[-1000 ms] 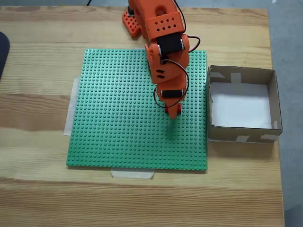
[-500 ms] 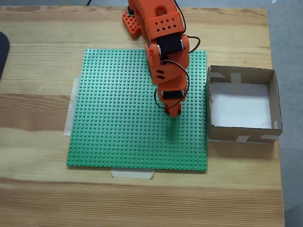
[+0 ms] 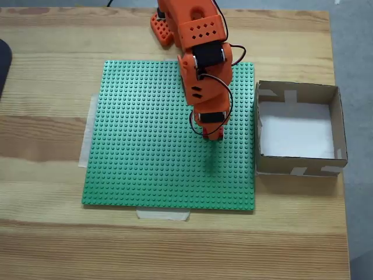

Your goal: Pick the red lego block and put it in the box.

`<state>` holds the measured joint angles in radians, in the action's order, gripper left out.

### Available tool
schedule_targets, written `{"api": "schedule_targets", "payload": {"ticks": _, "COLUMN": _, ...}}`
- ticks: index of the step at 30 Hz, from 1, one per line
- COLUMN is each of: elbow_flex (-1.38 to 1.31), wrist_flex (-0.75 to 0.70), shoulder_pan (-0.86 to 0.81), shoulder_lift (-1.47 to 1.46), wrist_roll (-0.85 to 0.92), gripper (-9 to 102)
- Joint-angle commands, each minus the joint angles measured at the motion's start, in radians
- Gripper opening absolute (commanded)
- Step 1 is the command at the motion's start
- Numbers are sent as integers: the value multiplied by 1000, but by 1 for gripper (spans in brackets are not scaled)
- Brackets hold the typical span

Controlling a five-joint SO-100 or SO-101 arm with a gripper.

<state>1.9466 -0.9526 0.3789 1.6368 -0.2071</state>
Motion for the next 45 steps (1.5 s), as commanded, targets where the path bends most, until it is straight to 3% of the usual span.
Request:
{"api": "schedule_targets", "payload": {"ticks": 1, "elbow_flex": -9, "wrist_flex": 8, "shoulder_pan": -6, "shoulder_lift": 44, "wrist_roll": 6, "gripper": 11}}
{"api": "schedule_targets", "payload": {"ticks": 8, "elbow_flex": -26, "wrist_flex": 5, "shoulder_pan": -6, "shoulder_lift": 46, "wrist_roll": 3, "gripper": 6}}
{"api": "schedule_targets", "payload": {"ticks": 24, "elbow_flex": -169, "wrist_flex": -98, "shoulder_pan": 20, "shoulder_lift": 75, "wrist_roll": -58, "gripper": 5}}
{"api": "schedule_targets", "payload": {"ticks": 45, "elbow_flex": -479, "wrist_flex": -307, "shoulder_pan": 130, "shoulder_lift": 95, "wrist_roll": -110, "gripper": 6}}
